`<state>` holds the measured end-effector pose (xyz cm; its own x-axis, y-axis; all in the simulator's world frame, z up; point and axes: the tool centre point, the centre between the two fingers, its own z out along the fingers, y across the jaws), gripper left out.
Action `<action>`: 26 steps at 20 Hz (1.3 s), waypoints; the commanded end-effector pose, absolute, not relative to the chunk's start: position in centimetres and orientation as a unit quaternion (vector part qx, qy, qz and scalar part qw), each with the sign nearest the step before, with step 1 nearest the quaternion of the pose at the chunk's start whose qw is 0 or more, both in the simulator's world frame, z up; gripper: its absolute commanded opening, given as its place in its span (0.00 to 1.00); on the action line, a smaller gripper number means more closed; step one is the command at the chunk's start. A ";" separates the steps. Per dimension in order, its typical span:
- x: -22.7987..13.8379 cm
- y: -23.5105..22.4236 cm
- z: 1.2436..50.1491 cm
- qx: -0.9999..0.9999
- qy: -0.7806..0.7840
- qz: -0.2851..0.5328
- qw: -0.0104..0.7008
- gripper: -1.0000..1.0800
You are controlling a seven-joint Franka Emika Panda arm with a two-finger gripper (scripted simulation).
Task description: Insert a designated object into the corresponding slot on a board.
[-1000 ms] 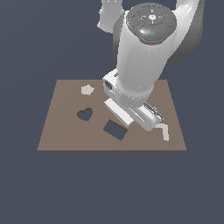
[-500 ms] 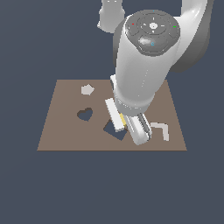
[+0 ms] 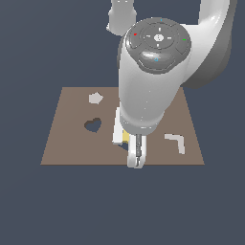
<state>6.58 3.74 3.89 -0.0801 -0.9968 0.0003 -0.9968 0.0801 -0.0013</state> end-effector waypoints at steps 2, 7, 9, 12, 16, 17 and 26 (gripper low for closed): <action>7.1 3.2 4.0 -0.631 0.776 -0.001 0.001 0.00; 7.6 2.4 4.0 -0.575 0.818 0.000 0.001 0.00; 7.7 2.2 4.0 -0.556 0.831 0.000 0.000 0.00; 7.8 1.8 4.0 -0.532 0.847 0.000 0.000 0.00; 7.9 1.5 4.0 -0.508 0.861 0.000 0.000 0.00; 7.9 1.5 4.0 -0.504 0.864 0.000 0.000 0.00; 8.0 1.3 3.8 -0.494 0.870 0.000 0.000 0.00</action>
